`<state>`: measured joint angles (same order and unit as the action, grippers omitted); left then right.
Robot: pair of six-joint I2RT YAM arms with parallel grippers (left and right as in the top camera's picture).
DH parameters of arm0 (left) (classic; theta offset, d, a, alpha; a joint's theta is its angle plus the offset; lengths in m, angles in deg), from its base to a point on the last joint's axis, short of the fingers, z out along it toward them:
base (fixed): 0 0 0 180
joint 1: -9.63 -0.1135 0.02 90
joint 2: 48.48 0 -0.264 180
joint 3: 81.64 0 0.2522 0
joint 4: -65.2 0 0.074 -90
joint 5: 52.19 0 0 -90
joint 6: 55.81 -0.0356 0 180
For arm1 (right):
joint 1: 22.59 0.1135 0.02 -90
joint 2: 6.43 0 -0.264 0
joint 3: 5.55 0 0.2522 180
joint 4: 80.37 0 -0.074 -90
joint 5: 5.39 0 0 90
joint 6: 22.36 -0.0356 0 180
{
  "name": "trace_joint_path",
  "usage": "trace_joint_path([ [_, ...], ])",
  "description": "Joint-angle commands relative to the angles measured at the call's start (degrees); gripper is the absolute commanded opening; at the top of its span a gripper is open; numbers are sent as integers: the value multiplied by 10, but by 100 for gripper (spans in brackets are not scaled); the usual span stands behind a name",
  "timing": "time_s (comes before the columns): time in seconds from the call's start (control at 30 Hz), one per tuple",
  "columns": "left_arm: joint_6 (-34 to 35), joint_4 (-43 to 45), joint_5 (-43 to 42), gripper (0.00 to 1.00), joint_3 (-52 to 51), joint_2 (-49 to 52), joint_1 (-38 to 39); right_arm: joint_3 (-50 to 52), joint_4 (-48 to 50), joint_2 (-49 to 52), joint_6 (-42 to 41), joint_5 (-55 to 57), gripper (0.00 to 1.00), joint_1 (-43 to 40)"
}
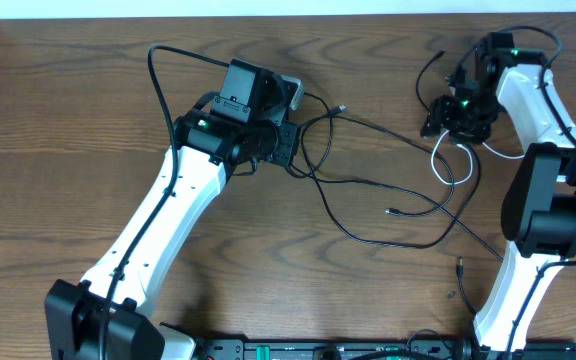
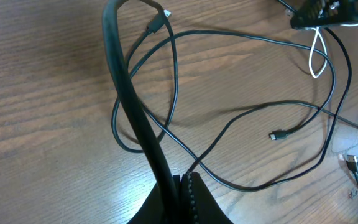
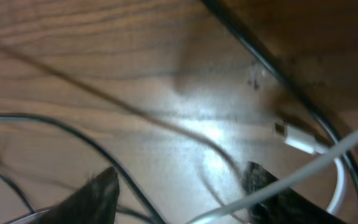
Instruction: Untangle cables
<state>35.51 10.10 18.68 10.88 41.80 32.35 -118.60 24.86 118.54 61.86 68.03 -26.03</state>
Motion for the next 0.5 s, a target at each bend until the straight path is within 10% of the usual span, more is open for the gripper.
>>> trace_joint_path([
  [0.0,0,0,4,7,3,4,2,37,56,-16,-44,-23,50,16],
  [0.23,0,0,4,7,3,4,2,61,179,-17,-86,-60,1,37],
  [0.47,0,0,4,8,3,4,2,-57,149,-35,-85,-179,1,-7],
])
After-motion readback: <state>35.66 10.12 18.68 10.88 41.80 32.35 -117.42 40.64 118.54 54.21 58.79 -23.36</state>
